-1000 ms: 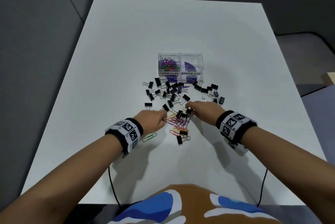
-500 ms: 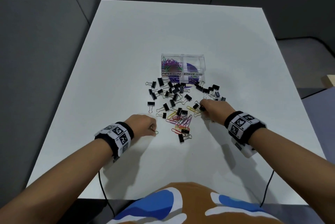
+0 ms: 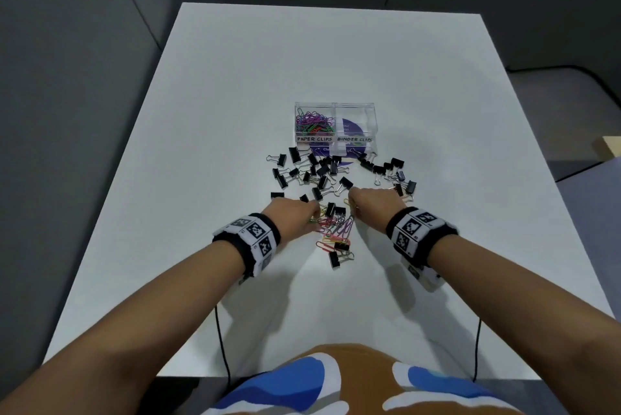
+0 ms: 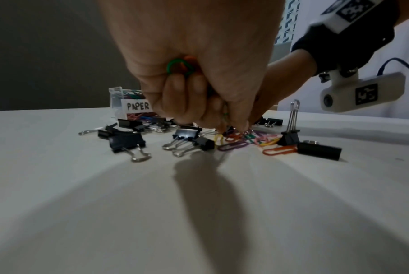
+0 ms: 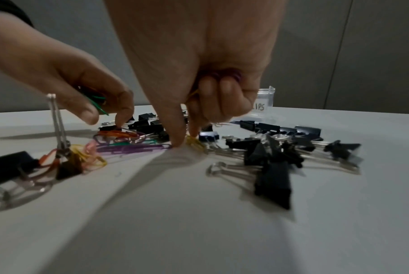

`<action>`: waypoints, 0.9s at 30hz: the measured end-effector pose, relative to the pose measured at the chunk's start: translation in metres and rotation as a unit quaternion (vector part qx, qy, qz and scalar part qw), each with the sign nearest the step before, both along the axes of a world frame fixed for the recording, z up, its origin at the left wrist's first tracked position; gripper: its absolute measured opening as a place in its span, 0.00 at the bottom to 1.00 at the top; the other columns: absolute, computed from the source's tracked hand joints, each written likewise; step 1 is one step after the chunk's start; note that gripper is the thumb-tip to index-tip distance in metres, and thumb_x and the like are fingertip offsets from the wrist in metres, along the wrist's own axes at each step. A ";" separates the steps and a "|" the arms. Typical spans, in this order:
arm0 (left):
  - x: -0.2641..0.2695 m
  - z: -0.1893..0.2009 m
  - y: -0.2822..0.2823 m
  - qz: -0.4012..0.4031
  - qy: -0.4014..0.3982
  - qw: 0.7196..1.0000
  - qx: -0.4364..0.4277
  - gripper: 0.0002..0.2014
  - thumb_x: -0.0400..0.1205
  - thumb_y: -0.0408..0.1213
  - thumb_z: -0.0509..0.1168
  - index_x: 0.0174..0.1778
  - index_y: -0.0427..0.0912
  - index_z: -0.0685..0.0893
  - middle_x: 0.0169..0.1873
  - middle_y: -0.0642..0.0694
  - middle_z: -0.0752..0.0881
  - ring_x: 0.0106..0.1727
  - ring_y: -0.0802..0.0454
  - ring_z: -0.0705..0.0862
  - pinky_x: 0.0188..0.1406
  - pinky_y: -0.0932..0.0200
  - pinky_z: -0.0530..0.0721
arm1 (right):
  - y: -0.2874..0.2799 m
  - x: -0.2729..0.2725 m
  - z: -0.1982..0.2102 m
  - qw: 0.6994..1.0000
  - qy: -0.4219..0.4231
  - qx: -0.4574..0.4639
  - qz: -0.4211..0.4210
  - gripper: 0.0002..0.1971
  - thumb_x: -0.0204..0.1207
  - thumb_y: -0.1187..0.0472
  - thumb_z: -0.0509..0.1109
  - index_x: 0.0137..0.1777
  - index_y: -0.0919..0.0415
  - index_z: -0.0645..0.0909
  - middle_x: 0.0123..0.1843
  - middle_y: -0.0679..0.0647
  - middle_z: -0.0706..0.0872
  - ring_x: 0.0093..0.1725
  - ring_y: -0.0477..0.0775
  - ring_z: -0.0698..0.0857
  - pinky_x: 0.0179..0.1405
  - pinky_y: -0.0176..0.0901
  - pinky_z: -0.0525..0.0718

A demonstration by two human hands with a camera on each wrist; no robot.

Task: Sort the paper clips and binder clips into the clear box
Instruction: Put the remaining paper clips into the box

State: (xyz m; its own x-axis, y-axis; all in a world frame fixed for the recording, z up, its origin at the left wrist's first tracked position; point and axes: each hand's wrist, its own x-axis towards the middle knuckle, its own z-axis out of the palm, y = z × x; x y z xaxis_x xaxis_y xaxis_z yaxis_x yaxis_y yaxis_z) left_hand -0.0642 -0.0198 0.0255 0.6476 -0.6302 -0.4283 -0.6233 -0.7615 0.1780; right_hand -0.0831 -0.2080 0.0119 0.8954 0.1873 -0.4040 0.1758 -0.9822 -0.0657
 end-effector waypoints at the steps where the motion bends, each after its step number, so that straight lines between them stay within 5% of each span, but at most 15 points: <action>1: 0.000 -0.001 -0.003 0.001 0.000 1.000 0.005 0.20 0.84 0.52 0.57 0.65 0.41 0.73 0.53 0.43 0.88 0.53 0.43 0.86 0.52 0.51 0.82 | 0.001 0.004 -0.001 1.000 0.012 -0.001 -0.019 0.10 0.81 0.61 0.59 0.57 0.65 0.74 0.46 0.57 0.86 0.38 0.56 0.79 0.37 0.46 0.79; 6: 0.005 -0.010 -0.010 0.004 0.013 1.000 0.025 0.18 0.83 0.49 0.61 0.60 0.39 0.77 0.53 0.42 0.87 0.54 0.43 0.85 0.50 0.53 0.82 | -0.008 0.018 0.002 0.993 0.079 0.018 -0.089 0.09 0.79 0.57 0.62 0.50 0.63 0.78 0.52 0.59 0.86 0.51 0.60 0.85 0.44 0.47 0.79; 12: 0.015 -0.011 -0.009 -0.017 0.038 0.999 0.036 0.16 0.83 0.49 0.61 0.57 0.40 0.78 0.53 0.43 0.87 0.54 0.44 0.84 0.47 0.55 0.78 | -0.016 0.017 0.004 0.992 0.102 0.031 -0.074 0.07 0.80 0.56 0.62 0.47 0.60 0.76 0.42 0.54 0.82 0.40 0.55 0.79 0.43 0.46 0.78; 18: 0.025 -0.006 0.001 -0.025 0.054 0.997 0.041 0.18 0.84 0.51 0.57 0.59 0.41 0.79 0.54 0.42 0.86 0.55 0.44 0.84 0.50 0.55 0.78 | -0.025 0.011 0.009 0.992 0.091 0.075 -0.038 0.07 0.82 0.56 0.61 0.46 0.58 0.69 0.43 0.54 0.78 0.41 0.56 0.77 0.40 0.43 0.71; 27: 0.052 0.027 0.024 0.015 -0.009 0.997 -0.073 0.11 0.87 0.43 0.51 0.51 0.44 0.76 0.33 0.48 0.80 0.35 0.48 0.76 0.34 0.61 0.67 | -0.018 0.053 0.043 0.985 0.064 0.149 -0.051 0.06 0.85 0.56 0.56 0.49 0.57 0.67 0.34 0.49 0.78 0.33 0.52 0.74 0.26 0.36 0.68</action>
State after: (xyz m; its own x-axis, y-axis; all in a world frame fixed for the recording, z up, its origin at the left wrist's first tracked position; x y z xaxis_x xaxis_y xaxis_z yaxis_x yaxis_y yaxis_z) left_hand -0.0120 0.0040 0.0523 0.6743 -0.6649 -0.3212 -0.6045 -0.7469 0.2769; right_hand -0.0298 -0.2263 0.0544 0.8605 0.2259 -0.4566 0.0483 -0.9284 -0.3684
